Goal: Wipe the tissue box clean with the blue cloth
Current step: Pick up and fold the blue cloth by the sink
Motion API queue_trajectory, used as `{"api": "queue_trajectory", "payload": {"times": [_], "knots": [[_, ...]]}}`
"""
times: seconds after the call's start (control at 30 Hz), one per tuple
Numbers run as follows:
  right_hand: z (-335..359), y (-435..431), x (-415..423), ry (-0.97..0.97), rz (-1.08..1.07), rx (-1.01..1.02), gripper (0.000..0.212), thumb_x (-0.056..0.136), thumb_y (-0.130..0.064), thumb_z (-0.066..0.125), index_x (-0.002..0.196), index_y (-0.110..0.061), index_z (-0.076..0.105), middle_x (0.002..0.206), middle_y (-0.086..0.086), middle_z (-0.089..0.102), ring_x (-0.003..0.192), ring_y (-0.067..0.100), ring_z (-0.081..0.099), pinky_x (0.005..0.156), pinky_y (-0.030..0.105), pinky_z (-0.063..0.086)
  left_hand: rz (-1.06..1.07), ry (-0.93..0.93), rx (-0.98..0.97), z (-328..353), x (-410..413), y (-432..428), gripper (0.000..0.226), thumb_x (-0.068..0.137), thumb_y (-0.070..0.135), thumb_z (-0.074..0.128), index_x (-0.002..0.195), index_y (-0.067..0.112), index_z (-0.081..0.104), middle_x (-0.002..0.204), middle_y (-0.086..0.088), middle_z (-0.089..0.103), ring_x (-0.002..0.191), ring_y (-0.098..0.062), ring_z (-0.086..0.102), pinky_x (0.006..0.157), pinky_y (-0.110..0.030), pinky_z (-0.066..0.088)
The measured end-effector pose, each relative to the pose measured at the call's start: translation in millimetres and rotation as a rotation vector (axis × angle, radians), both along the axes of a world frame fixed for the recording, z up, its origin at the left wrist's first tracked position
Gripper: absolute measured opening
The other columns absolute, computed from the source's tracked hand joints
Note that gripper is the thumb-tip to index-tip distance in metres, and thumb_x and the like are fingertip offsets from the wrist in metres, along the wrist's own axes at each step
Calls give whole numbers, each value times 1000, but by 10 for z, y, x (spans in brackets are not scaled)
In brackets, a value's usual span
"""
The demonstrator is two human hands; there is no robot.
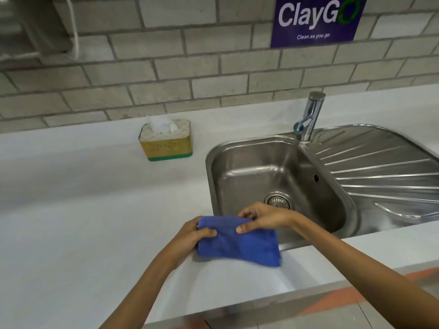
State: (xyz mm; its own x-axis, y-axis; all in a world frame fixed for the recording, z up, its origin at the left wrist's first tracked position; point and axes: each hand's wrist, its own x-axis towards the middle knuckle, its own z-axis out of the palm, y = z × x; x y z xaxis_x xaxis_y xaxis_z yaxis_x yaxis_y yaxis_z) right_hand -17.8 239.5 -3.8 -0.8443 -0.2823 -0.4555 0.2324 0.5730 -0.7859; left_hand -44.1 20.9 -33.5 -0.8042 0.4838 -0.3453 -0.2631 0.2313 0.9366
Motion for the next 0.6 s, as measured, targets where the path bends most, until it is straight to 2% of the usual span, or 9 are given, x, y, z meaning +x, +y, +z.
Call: {"api": "queue_trajectory", "payload": {"times": [0.1, 0.2, 0.27, 0.33, 0.43, 0.5, 0.53, 0.6], "knots": [[106, -92, -155, -67, 53, -18, 24, 84, -29, 63, 85, -6, 69, 73, -3, 67, 68, 8, 59, 65, 19, 47, 103, -97, 115, 75, -178, -148, 22, 85, 6, 59, 107, 7, 61, 100, -11, 74, 96, -28, 69, 79, -31, 57], [167, -282, -301, -87, -34, -259, 13, 85, -23, 63, 74, -18, 69, 65, -11, 68, 62, 2, 62, 59, 13, 48, 297, -91, 166, 133, -354, -299, 25, 86, 16, 61, 111, 11, 58, 108, -14, 71, 89, -21, 71, 78, -33, 56], [199, -451, -416, -72, -122, -426, 12, 86, -19, 60, 80, -14, 69, 70, -7, 70, 66, 4, 64, 64, 15, 51, 388, -132, 252, 185, -433, -413, 29, 91, 24, 54, 115, 8, 57, 111, -16, 69, 94, -23, 69, 81, -35, 54], [224, -629, -546, -63, -195, -589, 14, 89, -13, 56, 86, -9, 69, 71, -5, 72, 69, 5, 67, 66, 16, 53, 349, -250, 389, 253, -456, -525, 34, 94, 36, 44, 110, 12, 63, 104, -9, 74, 92, -20, 71, 79, -33, 53], [320, -877, -731, -58, -228, -733, 17, 89, -7, 52, 94, -6, 68, 78, -4, 76, 75, 7, 70, 71, 18, 56, 293, -404, 561, 304, -468, -598, 40, 84, 45, 48, 99, 20, 75, 101, -8, 76, 89, -23, 73, 74, -37, 59], [378, -1004, -848, -31, -221, -747, 20, 89, -6, 52, 102, -4, 66, 84, -2, 75, 81, 10, 70, 77, 20, 57, 262, -459, 636, 329, -507, -619, 40, 79, 43, 52, 98, 16, 76, 104, -11, 75, 95, -26, 71, 78, -39, 59], [401, -1045, -905, 0, -232, -730, 21, 88, -6, 54, 105, -2, 66, 86, -1, 75, 82, 10, 70, 77, 21, 56, 243, -445, 642, 346, -553, -648, 40, 80, 39, 55, 106, 13, 73, 108, -11, 74, 97, -26, 71, 80, -39, 58], [408, -1091, -1025, 115, -297, -639, 21, 85, -5, 59, 103, 3, 66, 84, 3, 73, 77, 10, 69, 73, 22, 56, 297, -326, 564, 367, -696, -748, 43, 83, 22, 61, 124, 11, 55, 109, -11, 73, 95, -24, 71, 74, -37, 59]]}}
